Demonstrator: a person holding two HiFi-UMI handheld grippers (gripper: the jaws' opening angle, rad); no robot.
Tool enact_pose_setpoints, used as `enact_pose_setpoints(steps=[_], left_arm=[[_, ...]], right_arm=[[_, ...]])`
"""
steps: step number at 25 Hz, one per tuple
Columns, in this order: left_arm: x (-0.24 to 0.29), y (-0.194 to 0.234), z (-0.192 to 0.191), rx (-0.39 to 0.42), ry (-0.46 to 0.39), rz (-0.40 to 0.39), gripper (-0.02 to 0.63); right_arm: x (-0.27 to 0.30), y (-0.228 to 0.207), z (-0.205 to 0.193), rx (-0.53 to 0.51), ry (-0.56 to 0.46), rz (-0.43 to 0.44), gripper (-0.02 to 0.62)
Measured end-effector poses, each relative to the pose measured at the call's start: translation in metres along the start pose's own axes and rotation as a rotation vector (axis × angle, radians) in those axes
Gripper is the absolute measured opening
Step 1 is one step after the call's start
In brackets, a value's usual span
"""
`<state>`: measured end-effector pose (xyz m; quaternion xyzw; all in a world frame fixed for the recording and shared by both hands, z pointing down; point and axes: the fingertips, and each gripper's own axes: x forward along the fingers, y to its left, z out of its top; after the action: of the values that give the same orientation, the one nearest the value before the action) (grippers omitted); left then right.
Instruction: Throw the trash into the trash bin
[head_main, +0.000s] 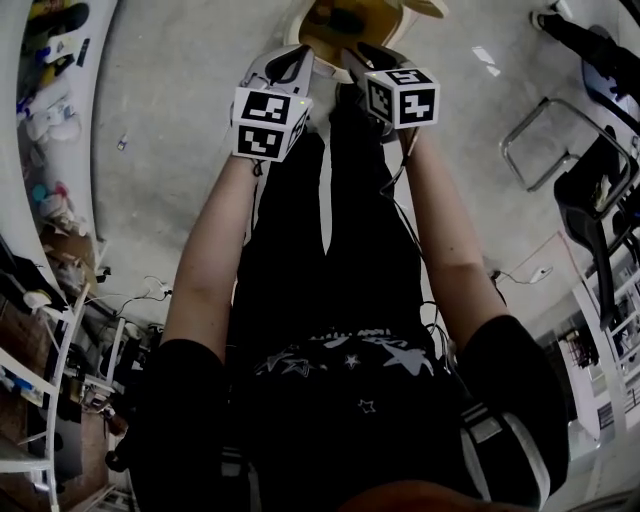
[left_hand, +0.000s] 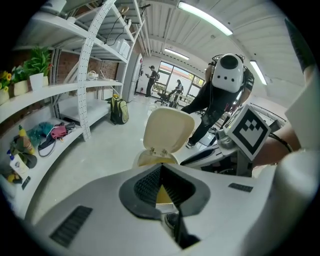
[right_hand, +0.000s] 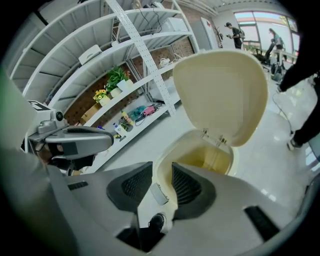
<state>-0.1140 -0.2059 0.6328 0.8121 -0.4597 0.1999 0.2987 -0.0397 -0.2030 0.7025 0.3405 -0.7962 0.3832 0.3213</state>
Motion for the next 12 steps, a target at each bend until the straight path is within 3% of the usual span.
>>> enact_pose_setpoints(steps=[12], left_arm=[[-0.073,-0.03,0.063,0.016,-0.096,-0.011,0.009]], right_arm=[[-0.096,0.039,0.059,0.006,-0.156,-0.048,0.11]])
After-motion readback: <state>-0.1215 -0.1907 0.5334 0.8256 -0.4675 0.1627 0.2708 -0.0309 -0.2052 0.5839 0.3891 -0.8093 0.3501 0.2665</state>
